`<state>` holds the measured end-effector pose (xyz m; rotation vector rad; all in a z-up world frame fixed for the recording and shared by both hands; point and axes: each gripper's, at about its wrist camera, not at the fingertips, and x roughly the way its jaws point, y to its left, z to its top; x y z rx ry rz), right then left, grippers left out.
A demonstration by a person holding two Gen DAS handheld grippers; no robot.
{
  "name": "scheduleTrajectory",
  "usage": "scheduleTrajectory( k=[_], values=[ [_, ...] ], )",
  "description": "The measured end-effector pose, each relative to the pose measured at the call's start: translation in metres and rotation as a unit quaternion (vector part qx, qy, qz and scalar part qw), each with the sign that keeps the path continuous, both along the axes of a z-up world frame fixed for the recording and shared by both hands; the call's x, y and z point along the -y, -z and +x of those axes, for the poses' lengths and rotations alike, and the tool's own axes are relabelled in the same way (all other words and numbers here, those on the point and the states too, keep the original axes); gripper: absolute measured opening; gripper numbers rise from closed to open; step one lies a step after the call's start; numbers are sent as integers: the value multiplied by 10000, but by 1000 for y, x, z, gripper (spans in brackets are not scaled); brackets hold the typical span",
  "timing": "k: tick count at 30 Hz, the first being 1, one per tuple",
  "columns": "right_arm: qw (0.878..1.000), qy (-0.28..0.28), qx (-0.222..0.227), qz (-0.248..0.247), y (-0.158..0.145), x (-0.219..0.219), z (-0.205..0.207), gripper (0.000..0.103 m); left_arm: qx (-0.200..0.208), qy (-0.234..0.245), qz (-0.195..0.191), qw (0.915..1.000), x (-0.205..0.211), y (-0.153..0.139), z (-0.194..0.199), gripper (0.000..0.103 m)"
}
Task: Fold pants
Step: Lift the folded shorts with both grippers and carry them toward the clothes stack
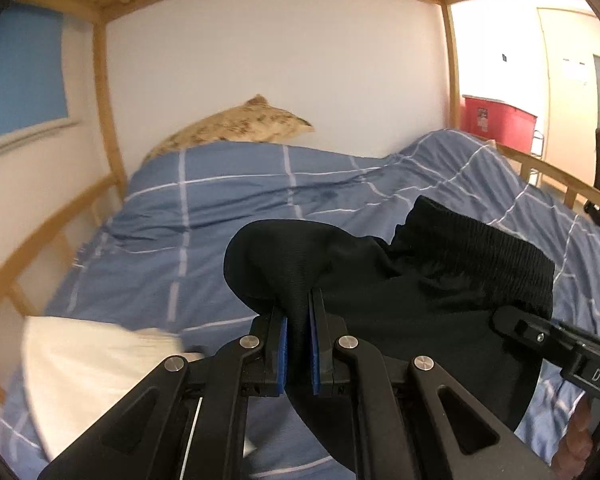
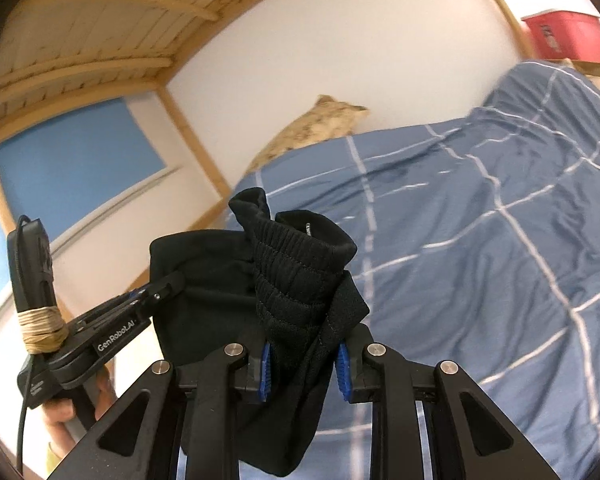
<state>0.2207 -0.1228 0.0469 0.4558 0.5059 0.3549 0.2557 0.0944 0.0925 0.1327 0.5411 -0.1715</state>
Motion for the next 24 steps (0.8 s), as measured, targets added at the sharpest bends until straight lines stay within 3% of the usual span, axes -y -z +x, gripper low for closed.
scheduleTrajectory(
  k=[11, 15, 24],
  values=[
    [9978, -608, -12, 247, -2, -128, 13, 26, -71, -570, 678, 9960, -116, -15, -2, 10],
    [9963, -747, -95, 416, 3, -171, 22, 26, -179, -703, 734, 9947, -157, -16, 10, 10],
    [9917, -993, -591, 557, 36, -232, 37, 26, -747, -782, 866, 9904, -208, 17, 36, 10]
  ],
)
